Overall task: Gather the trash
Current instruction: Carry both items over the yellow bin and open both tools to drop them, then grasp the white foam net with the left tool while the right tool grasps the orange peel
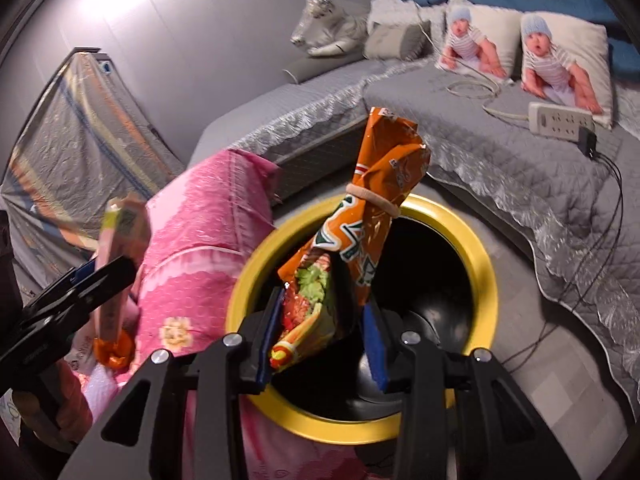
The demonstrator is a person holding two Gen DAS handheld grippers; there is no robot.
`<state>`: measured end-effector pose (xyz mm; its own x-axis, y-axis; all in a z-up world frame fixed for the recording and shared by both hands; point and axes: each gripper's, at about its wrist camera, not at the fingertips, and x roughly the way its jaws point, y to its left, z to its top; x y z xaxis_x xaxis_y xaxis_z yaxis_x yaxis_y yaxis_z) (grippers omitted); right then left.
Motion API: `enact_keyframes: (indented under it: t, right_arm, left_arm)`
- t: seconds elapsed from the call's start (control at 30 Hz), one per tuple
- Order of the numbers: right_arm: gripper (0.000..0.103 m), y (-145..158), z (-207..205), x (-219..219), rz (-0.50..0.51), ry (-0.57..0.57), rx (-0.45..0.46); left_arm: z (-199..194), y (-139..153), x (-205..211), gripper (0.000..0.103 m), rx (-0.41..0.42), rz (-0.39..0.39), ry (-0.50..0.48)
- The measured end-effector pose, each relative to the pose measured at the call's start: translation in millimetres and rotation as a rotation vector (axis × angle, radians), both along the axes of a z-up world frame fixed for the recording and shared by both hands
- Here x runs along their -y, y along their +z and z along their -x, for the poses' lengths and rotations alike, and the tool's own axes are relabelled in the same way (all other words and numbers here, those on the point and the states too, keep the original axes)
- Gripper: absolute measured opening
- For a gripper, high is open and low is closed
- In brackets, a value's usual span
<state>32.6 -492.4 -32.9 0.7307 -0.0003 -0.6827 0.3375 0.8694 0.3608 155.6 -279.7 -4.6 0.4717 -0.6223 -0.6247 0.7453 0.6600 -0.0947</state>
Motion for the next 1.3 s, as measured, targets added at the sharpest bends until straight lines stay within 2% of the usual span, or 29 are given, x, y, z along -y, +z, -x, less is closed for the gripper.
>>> enact_keyframes:
  t: [0.2, 0.33, 0.37, 0.4, 0.43, 0.5, 0.6, 0.7, 0.9, 1.03, 1.13, 1.2, 1.3]
  right_arm:
    - [0.035, -18, 0, 14, -0.009, -0.013, -0.048]
    - [0.036, -25, -2, 21, -0.016, -0.028, -0.068]
    - [0.040, -26, -2, 22, -0.012, -0.028, -0.072]
    - [0.042, -26, -1, 23, -0.013, -0.032, -0.071]
    - [0.043, -26, 0, 25, -0.011, -0.041, -0.075]
    - [0.051, -26, 3, 30, 0.006, -0.070, -0.081]
    - [0.053, -23, 9, 34, 0.017, -0.109, -0.075]
    - [0.053, -19, 17, 32, 0.013, -0.110, -0.045]
    - [0.053, -2, 17, 1, -0.013, -0.015, 0.026]
    - [0.054, 11, 13, -24, -0.016, 0.067, 0.081]
    - [0.054, 22, 10, -45, -0.011, 0.131, 0.120]
    - [0.058, 26, 8, -59, -0.007, 0.165, 0.145]
    - [0.059, 30, 4, -77, 0.002, 0.205, 0.162]
  left_arm:
    - [-24, -39, 47, 0.060, -0.072, -0.053, 0.012]
    - [-30, -49, 59, 0.062, -0.097, -0.058, 0.009]
    - [-30, -50, 61, 0.065, -0.102, -0.054, 0.008]
    - [-30, -49, 60, 0.081, -0.106, -0.049, 0.010]
    - [-30, -48, 57, 0.092, -0.104, -0.036, 0.023]
    - [-30, -47, 48, 0.092, -0.102, -0.023, 0.046]
    - [-32, -44, 35, 0.093, -0.131, -0.014, 0.081]
    - [-23, -27, 13, 0.093, -0.119, 0.034, 0.078]
    - [13, 27, -51, 0.094, 0.038, 0.129, 0.076]
    - [41, 57, -119, 0.095, 0.128, 0.187, 0.099]
    - [62, 65, -167, 0.095, 0.215, 0.170, 0.153]
    - [74, 64, -196, 0.095, 0.259, 0.142, 0.192]
    - [88, 47, -236, 0.095, 0.254, 0.077, 0.241]
